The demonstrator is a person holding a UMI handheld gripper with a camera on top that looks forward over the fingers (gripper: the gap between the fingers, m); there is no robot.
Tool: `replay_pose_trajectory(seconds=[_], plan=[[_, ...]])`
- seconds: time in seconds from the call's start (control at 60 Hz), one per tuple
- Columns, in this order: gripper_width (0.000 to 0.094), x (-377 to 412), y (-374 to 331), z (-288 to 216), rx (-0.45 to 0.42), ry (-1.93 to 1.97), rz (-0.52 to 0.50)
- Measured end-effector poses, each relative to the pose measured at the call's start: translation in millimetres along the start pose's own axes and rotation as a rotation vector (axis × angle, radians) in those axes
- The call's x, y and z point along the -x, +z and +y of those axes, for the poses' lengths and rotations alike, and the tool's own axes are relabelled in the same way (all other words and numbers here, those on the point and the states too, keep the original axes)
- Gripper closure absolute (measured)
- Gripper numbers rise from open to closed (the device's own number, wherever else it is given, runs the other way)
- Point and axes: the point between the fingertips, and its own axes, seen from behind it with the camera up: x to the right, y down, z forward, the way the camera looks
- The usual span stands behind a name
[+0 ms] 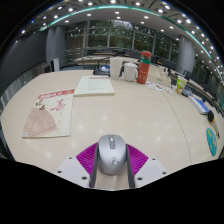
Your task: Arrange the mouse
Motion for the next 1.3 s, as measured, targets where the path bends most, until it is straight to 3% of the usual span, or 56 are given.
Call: replay_pose_trajectory(seconds=[0.117, 0.25, 0.4, 0.55, 0.7, 0.8, 0.983, 1.15, 1.3], plan=[[0.0551, 5.4, -4.1, -0.3, 0.006, -0.003, -0.025], [0.0568, 10.2, -30.5, -30.1, -0.051, 0.004, -0.069], [0.0566, -19.5, -99.5, -118.9, -0.235, 0.071, -0.108], [0.0569, -122.2, -172.5, -196.7, -0.406, 0.146, -0.077], [0.057, -281.2, -198.9, -214.4, -0.465, 0.203, 0.018], [0.0571, -389.8, -185.6, -190.8, -0.42, 0.224, 0.098], [0.0568, -538.6, -125.8, -87.0, -0.247, 0.249, 0.202], [0.057, -589.6, -70.8, 5.2, -0.101, 0.26, 0.195], [0.0569, -601.3, -44.5, 53.7, -0.042, 0.27, 0.172]])
